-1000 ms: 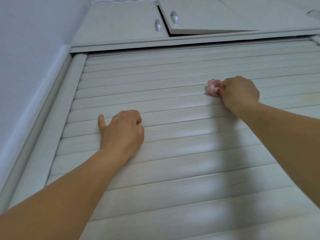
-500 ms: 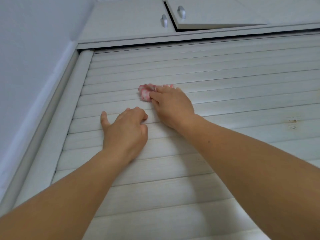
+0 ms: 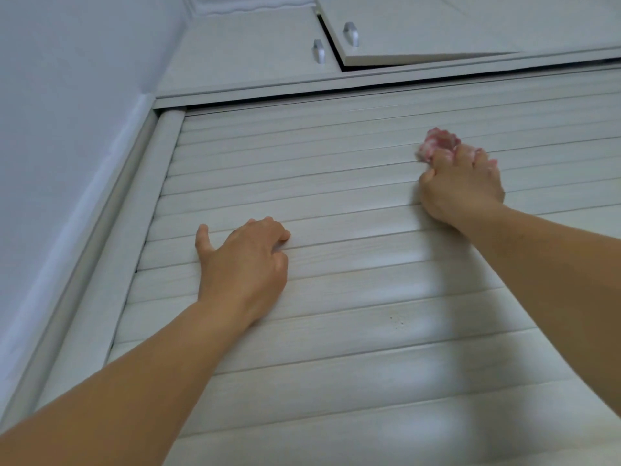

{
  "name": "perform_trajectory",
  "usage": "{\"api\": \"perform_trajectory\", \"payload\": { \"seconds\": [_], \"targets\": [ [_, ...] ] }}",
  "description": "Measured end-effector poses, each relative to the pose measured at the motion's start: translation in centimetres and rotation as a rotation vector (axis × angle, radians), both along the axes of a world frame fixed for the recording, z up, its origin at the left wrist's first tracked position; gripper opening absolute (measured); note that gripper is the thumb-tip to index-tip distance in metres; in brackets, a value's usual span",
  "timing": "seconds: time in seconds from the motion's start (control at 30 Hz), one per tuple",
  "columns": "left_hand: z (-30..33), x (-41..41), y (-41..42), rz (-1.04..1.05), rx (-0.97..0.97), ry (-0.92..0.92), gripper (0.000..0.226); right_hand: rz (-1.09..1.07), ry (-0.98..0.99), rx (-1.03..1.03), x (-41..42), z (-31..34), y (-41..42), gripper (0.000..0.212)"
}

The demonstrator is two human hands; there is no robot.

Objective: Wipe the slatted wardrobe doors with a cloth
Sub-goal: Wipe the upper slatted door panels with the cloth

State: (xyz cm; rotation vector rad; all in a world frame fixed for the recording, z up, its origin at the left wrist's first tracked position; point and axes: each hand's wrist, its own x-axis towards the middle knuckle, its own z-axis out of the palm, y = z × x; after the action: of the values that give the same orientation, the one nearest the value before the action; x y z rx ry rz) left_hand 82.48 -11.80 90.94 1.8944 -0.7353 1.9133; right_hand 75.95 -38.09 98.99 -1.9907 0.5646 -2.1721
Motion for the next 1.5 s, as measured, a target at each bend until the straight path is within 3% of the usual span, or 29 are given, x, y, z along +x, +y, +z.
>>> {"api": "perform_trajectory", "payload": {
  "seconds": [0.1, 0.4, 0.53, 0.67, 0.73, 0.9, 1.03, 1.27, 1.5],
  "targets": [
    [0.0, 0.0, 0.1, -0.015, 0.004, 0.010, 0.037, 0.037, 0.030, -0.059, 0.7, 0.5, 3.0, 0.053],
    [-0.2, 0.4, 0.8, 0.014, 0.058, 0.027, 0.043, 0.197, 0.272, -0.588, 4.6, 0.8, 16.0, 0.057],
    [-0.7, 0.4, 2.0, 0.096, 0.121, 0.035, 0.051, 0.204, 0.335, -0.735, 4.4, 1.5, 15.5, 0.050],
    [-1.2, 0.8, 4.3, 0.102, 0.068, 0.034, 0.049, 0.181, 0.258, -0.610, 4.4, 2.2, 14.3, 0.046],
    [-1.3, 1.2, 5.4, 0.001, 0.003, 0.007, 0.048, 0.188, 0.252, -0.563, 4.8, 1.6, 15.6, 0.050],
    [-1.5, 1.4, 7.1, -0.335, -0.257, -0.053, 0.050, 0.220, 0.275, -0.654, 5.8, -1.1, 19.2, 0.055],
    [-1.7, 1.0, 7.5, -0.430, -0.404, -0.065, 0.052, 0.227, 0.302, -0.691, 6.2, -4.3, 20.9, 0.056],
    [-3.2, 0.4, 6.2, -0.335, -0.364, -0.034, 0.051, 0.177, 0.330, -0.723, 5.6, -10.3, 19.6, 0.053],
    [-5.0, -0.9, 2.5, -0.270, -0.154, 0.009, 0.057, 0.103, 0.314, -0.525, 2.7, -12.0, 11.9, 0.059]
  ]
}}
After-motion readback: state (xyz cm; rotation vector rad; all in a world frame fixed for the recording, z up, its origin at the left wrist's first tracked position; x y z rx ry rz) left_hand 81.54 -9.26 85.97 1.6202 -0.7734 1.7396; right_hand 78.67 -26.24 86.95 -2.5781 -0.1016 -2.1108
